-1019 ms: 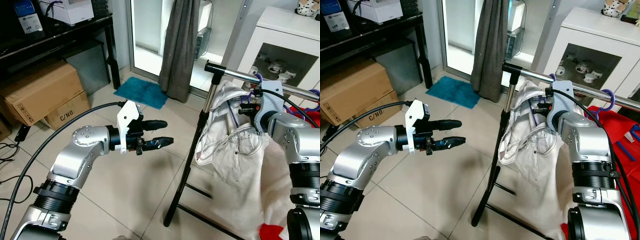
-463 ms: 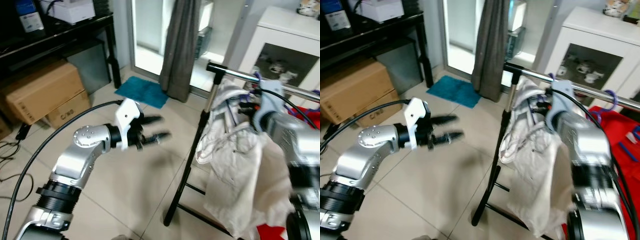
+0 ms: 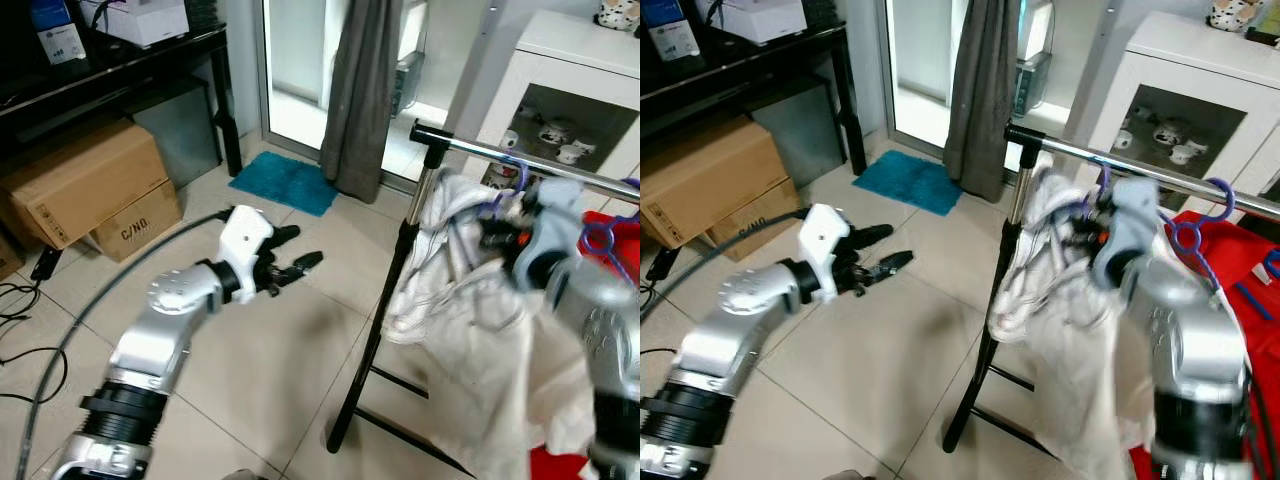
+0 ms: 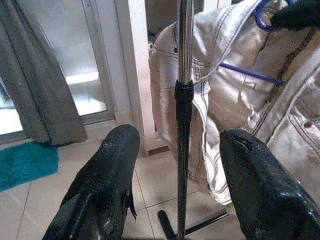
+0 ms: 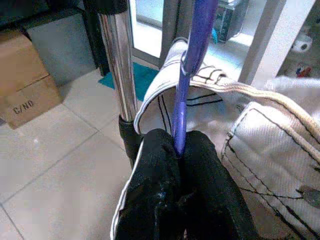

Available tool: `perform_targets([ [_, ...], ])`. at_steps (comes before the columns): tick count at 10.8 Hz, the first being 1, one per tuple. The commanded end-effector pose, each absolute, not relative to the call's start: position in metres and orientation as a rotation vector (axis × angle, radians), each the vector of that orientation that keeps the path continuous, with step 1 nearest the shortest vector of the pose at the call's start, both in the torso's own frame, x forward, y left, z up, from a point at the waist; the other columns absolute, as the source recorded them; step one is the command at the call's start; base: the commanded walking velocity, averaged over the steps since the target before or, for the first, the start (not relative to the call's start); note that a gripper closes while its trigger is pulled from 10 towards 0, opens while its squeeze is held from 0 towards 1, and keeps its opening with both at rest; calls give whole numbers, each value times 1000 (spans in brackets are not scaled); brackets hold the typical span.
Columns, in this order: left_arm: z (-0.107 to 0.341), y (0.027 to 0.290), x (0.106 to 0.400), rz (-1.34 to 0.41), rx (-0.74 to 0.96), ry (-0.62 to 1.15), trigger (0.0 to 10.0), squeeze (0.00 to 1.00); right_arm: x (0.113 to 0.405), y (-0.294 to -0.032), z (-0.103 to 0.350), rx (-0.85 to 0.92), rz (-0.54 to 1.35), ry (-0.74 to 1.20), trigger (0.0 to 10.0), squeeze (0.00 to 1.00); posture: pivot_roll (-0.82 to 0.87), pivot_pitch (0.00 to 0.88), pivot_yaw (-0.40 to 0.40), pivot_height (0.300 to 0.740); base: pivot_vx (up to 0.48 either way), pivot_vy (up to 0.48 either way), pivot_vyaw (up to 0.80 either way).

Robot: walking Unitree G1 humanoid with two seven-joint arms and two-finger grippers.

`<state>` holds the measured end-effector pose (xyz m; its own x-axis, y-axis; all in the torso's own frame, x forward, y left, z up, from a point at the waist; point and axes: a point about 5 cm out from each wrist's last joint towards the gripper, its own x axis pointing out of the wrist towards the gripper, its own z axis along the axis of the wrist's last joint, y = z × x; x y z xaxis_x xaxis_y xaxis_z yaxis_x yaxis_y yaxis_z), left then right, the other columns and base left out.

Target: Hang hanger

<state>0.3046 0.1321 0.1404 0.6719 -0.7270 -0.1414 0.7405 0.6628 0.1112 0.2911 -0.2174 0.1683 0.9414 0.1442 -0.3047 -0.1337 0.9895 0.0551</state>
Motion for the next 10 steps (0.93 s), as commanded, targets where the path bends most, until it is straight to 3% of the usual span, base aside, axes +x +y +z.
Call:
perform_targets([
  [1, 142, 132, 305, -804, 171, 72, 10000, 0, 287, -207, 180, 60, 173, 217, 0, 0, -144, 0, -13, 740, 0, 0, 0],
  [7, 129, 158, 299, -582, 68, 104, 10000, 0, 270, -177, 128, 123, 143, 219, 0, 0, -139, 0, -15, 740, 0, 0, 0],
  [10, 127, 158, 298, -563, 67, 107, 10000, 0, 273, -168, 127, 128, 161, 210, 0, 0, -137, 0, -30, 740, -281, 0, 0],
])
